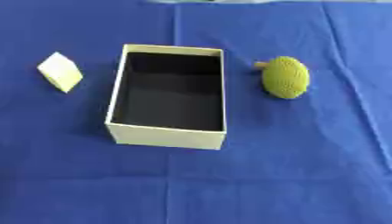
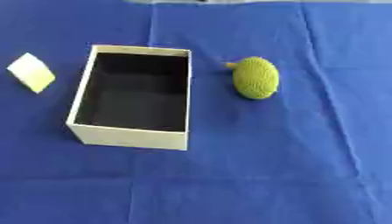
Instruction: Pick up objects on the table and place them in the box.
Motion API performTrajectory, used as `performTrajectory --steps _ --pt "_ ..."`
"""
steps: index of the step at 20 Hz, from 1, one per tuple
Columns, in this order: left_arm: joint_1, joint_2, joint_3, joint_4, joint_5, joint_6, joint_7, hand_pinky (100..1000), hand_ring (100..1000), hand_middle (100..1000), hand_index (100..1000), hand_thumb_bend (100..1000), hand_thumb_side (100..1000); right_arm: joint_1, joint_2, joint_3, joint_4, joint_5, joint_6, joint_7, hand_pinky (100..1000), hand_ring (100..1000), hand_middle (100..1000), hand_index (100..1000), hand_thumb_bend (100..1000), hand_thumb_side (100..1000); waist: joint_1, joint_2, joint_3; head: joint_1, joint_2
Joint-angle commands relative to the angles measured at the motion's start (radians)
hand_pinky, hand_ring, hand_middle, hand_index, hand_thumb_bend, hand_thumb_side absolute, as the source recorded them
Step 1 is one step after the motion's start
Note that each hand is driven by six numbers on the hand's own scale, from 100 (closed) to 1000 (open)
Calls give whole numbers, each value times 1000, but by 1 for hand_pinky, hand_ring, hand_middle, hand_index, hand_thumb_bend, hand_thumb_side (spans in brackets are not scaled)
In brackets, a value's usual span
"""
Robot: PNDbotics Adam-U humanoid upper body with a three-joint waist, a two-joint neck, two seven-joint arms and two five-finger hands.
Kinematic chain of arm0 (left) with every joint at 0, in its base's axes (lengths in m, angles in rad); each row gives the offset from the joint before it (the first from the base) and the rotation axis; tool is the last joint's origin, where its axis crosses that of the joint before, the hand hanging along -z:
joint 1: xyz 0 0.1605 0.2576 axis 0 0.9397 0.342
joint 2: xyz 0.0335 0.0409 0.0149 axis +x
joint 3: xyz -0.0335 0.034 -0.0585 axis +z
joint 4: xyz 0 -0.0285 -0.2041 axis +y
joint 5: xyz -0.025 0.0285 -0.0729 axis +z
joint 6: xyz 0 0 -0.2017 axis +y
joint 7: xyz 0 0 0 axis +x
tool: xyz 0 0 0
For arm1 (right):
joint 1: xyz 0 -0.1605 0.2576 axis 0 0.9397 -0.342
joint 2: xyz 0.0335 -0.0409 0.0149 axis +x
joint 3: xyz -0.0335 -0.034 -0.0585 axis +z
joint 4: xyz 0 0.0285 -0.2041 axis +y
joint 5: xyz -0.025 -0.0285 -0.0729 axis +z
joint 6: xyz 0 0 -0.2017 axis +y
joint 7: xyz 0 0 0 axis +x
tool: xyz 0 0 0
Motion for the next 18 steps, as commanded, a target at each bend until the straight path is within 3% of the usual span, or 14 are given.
performTrajectory --steps 1,7,18 --pt "-3 16 10 -14 -3 2 0 883 715 670 826 100 706 -1 -17 -5 -15 -5 -2 2 883 750 605 816 100 655 1 -25 -1 1 4" --pt "0 19 8 -14 -3 3 -1 883 715 670 825 100 706 -8 -59 5 -15 22 19 32 883 777 653 844 100 678 -1 -28 -2 1 2" --pt "10 35 2 -14 -8 8 -5 883 715 670 825 100 707 -4 -315 128 -15 182 173 192 879 858 825 910 100 822 -18 -34 -7 4 2"
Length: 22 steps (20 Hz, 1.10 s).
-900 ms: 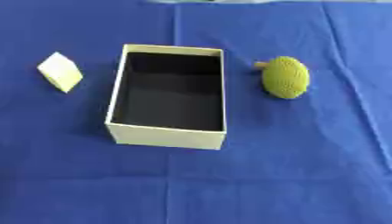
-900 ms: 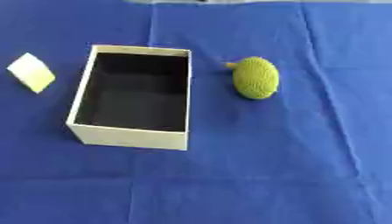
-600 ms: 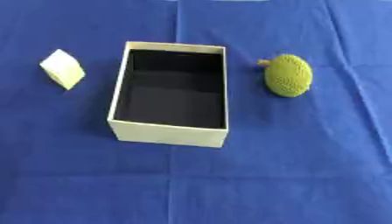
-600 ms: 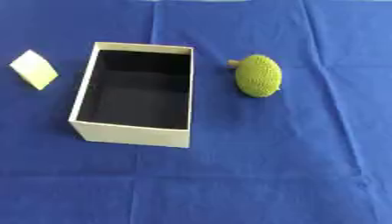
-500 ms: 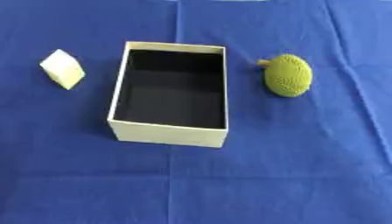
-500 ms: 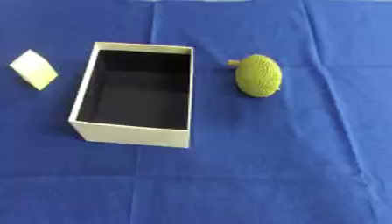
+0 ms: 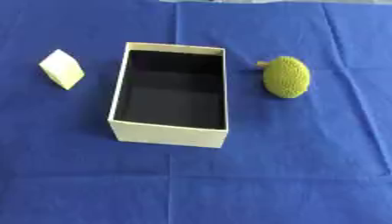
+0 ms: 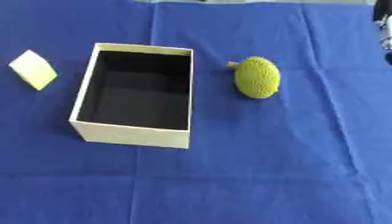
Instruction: Pick up objects on the table and place them in the box.
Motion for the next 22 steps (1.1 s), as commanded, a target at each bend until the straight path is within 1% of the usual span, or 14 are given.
performTrajectory --steps 1,3,4,7,8,10,12,14,16,17,20,22 --pt "-4 33 2 -14 -1 3 -3 883 715 670 825 100 707 -4 -119 31 -15 56 47 52 879 858 825 910 100 822 1 -23 2 -1 -2" --pt "-5 30 1 -14 0 3 -3 883 715 670 825 100 707 -12 -171 34 -15 89 79 84 879 858 825 910 100 822 5 -23 4 -4 -2" --pt "-5 29 1 -14 1 3 -4 883 715 670 825 100 707 -16 -187 31 -15 105 89 101 879 858 825 910 100 822 6 -22 4 -5 -3" --pt "-5 28 1 -14 2 3 -4 883 715 670 825 100 707 -25 -192 23 -15 156 99 152 879 858 825 910 100 822 8 -23 4 -5 -3" --pt "-7 29 0 -14 2 3 -5 884 715 670 824 100 708 -24 -192 23 -15 173 98 168 880 883 866 919 100 853 5 -21 6 -7 -5" --pt "-14 33 -8 -14 4 5 -12 884 715 670 824 100 709 7 -224 54 -15 205 82 200 880 886 870 920 100 862 -4 -16 18 -16 -9" --pt "-16 31 -13 -14 9 6 -18 884 715 670 824 100 709 36 -272 102 -15 237 81 233 881 890 876 922 100 872 -3 -17 24 -23 -8" --pt "-16 29 -14 -14 12 7 -21 884 715 670 823 100 709 29 -311 155 -15 270 93 266 882 894 879 923 100 874 -1 -17 25 -26 -7" --pt "-15 29 -14 -14 13 8 -23 884 715 670 823 100 709 10 -323 203 -15 303 104 299 882 896 881 923 100 883 0 -18 24 -26 -6" --pt "-14 29 -14 -14 13 8 -24 884 715 670 823 100 709 2 -325 219 -15 319 107 315 882 896 881 923 100 883 0 -18 24 -26 -5" --pt "-15 29 -16 -14 15 9 -26 884 714 670 823 100 709 -19 -330 251 -15 357 108 359 885 902 885 926 100 892 -2 -19 26 -30 -4" --pt "-16 28 -17 -14 16 9 -27 884 714 670 823 100 710 -39 -329 266 -15 360 114 391 889 907 884 929 100 878 -2 -19 28 -34 -5"
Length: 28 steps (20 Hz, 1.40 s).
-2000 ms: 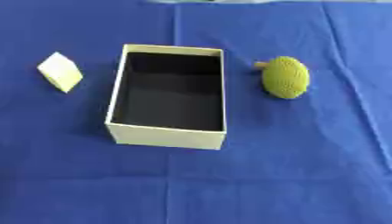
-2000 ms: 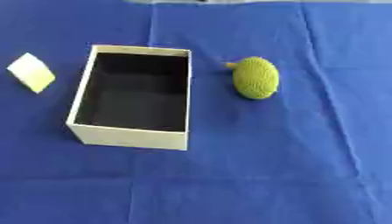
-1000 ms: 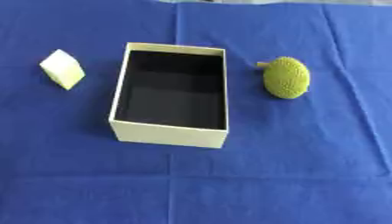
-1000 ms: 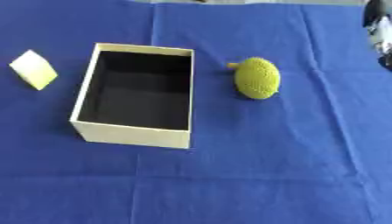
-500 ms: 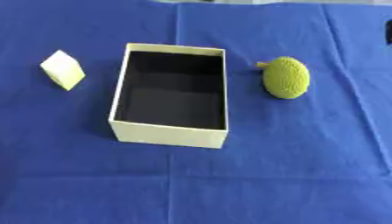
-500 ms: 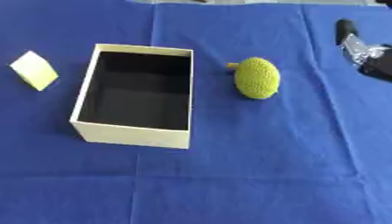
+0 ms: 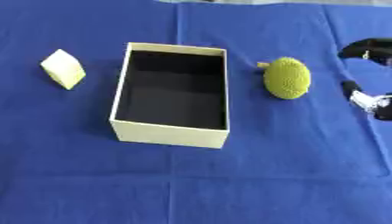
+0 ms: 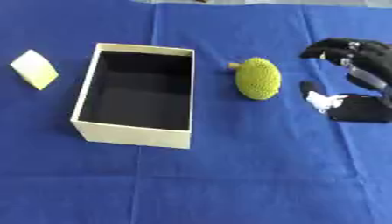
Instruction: Pick up objects on the table and place them in the box.
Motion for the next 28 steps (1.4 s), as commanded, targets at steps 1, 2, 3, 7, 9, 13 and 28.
performTrajectory --steps 1,2,3,7,9,13,28 --pt "-12 27 1 -14 9 -1 -6 884 714 670 823 100 710 -32 -41 15 -15 10 10 50 890 908 884 929 100 871 1 -19 3 -9 -5" --pt "-13 27 0 -14 10 0 -8 884 714 670 823 100 710 -43 -39 23 -15 1 16 66 897 913 875 929 100 836 1 -20 4 -12 -5" --pt "-13 27 -2 -14 11 0 -9 884 714 670 822 100 710 -55 -36 32 -14 -11 24 82 900 913 864 928 100 820 1 -20 6 -14 -5" --pt "-17 26 -7 -14 15 2 -16 884 714 670 822 100 711 -131 -10 60 13 -68 73 142 906 914 862 933 100 780 1 -20 13 -24 -2" --pt "-17 26 -8 -14 16 2 -19 884 713 670 822 100 711 -175 7 61 29 -89 99 172 908 915 861 935 100 761 0 -19 15 -28 -1" --pt "-14 27 -9 -14 18 5 -21 884 713 669 819 100 712 -237 35 48 42 -102 125 237 908 913 858 934 100 760 -2 -16 14 -30 1" --pt "-16 20 -12 -14 26 10 -28 884 709 664 813 100 713 -414 134 119 191 -168 146 415 947 944 884 965 100 633 -6 -18 20 -44 1"
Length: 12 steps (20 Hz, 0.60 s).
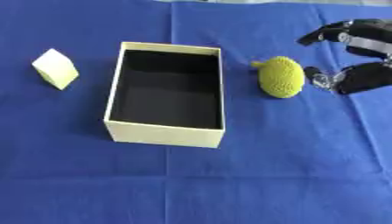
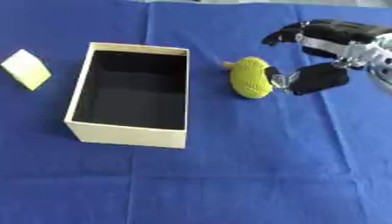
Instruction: Pick up objects on the table and place them in the box.
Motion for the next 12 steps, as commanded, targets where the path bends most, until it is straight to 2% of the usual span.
performTrajectory --steps 1,9,12 --pt "-10 19 1 -14 4 2 -5 884 709 664 813 100 713 -45 7 2 52 -1 -7 36 947 945 886 964 100 637 1 -19 1 -5 0" --pt "-7 15 2 -14 6 3 -6 884 706 661 811 100 715 -136 90 36 221 58 -35 70 945 945 886 966 100 656 0 -15 5 -10 -4" --pt "-4 12 2 -14 6 5 -8 884 704 659 810 100 716 -152 113 47 270 78 -61 81 943 941 878 963 100 684 0 -12 6 -10 -4"
